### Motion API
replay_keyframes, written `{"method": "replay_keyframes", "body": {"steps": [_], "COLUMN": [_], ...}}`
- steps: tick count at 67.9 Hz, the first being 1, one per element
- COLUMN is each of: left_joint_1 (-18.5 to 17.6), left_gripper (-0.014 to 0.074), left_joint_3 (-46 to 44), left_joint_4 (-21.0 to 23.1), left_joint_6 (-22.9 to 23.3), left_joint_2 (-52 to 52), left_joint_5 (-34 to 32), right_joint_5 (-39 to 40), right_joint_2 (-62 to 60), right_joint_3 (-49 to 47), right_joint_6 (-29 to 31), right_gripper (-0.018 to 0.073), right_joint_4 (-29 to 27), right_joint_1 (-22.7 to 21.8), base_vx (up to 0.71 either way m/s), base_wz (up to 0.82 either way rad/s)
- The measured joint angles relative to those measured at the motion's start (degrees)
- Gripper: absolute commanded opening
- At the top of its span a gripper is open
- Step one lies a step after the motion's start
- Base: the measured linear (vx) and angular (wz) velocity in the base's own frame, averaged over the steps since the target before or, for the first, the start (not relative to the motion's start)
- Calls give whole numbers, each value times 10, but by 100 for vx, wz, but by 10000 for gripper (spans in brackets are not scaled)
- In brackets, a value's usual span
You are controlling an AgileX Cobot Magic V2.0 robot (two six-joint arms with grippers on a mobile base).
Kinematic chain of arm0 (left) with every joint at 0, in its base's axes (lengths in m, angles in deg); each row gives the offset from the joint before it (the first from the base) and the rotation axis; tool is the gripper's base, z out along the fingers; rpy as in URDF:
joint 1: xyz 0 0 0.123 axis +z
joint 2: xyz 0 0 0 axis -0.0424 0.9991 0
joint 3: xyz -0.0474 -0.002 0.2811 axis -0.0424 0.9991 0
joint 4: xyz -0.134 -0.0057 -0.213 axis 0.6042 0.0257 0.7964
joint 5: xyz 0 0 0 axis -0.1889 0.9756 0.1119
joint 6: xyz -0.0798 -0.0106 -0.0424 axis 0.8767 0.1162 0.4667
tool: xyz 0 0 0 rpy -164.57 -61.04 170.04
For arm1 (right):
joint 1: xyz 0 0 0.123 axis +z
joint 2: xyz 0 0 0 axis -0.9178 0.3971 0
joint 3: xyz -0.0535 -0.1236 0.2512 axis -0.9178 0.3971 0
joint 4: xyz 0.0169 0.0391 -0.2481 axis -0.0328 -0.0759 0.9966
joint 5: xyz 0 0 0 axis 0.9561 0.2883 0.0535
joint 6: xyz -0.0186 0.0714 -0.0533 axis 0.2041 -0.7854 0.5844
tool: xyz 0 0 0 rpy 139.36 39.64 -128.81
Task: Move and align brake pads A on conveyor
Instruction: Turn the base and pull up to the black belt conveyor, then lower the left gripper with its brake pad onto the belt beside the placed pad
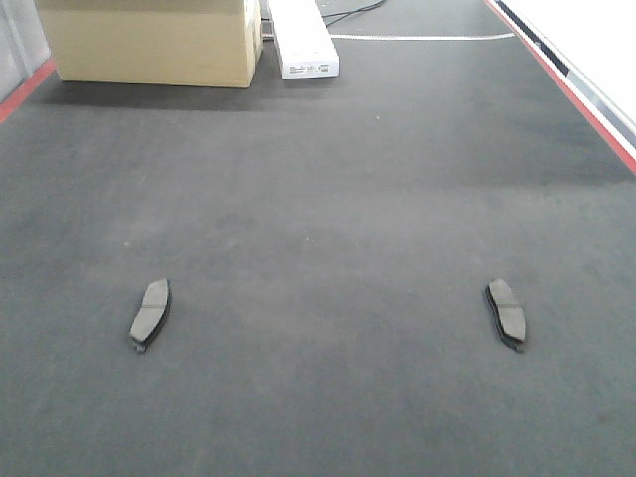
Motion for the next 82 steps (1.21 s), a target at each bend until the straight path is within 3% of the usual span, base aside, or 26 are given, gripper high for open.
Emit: {"method": "replay_keyframes", "body": {"steps": [82], "left_joint_1": [0], "left_gripper": [-6], "left_joint_3": [0], "left_joint_4": [0], "left_joint_6": [0], "left_joint_2": [0], "left_joint_5": [0], "right_joint_5": [0], "right_joint_2": [0], "right_joint_3": [0], "right_joint_6": [0], "right_gripper": [-4], "right_joint_4": [0], "right_joint_1": [0], "base_vx": [2], "base_wz": [0]}}
